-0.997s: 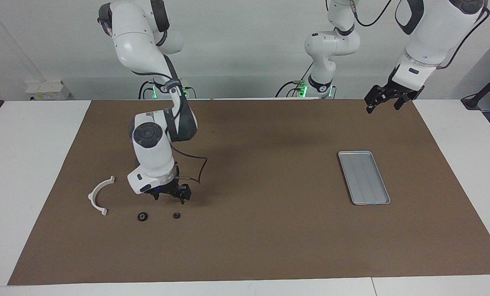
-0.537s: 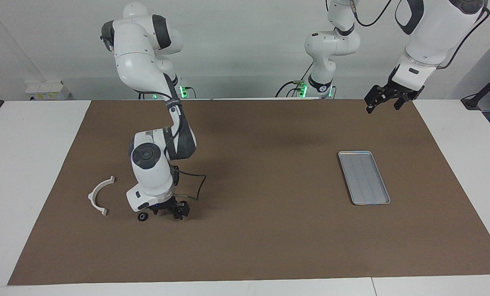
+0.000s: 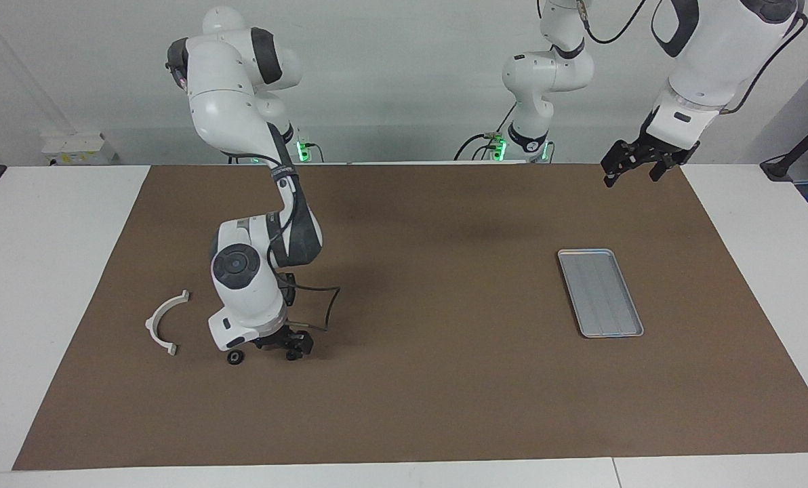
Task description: Pick bearing gear from pile to tray
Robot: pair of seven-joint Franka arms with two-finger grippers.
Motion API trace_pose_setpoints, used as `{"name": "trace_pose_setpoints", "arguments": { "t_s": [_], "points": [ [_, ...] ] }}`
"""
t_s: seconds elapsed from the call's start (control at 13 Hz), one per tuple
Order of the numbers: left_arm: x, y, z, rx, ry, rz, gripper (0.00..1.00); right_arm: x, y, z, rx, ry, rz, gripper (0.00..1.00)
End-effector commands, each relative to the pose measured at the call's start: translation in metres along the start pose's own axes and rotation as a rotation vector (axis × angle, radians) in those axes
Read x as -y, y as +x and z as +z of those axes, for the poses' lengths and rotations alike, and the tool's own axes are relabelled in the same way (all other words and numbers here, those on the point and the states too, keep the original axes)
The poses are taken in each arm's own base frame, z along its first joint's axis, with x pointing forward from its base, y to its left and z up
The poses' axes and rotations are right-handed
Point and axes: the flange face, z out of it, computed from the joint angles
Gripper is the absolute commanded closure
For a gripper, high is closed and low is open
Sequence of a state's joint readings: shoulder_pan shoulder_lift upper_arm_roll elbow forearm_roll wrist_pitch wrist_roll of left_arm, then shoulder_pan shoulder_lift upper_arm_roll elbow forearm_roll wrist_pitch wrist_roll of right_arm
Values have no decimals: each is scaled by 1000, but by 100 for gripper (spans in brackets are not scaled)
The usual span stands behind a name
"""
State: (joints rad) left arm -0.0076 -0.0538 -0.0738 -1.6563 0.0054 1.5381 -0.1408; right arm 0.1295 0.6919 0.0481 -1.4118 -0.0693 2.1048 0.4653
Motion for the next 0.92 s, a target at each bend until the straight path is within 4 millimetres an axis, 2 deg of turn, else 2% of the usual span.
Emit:
{"name": "trace_pose_setpoints", "arguments": {
  "t_s": [0.0,0.31,0.84],
  "points": [
    [0,-8,-1,-3,-10,0,0,9,-1,3,9,13,16,5],
    [1,-8,-1,-3,-11,-2,0,12,-1,8,3,5,6,7],
    [1,-8,-1,-3,-11,-2,0,13,-1,12,-9,21,17,22]
  ]
}}
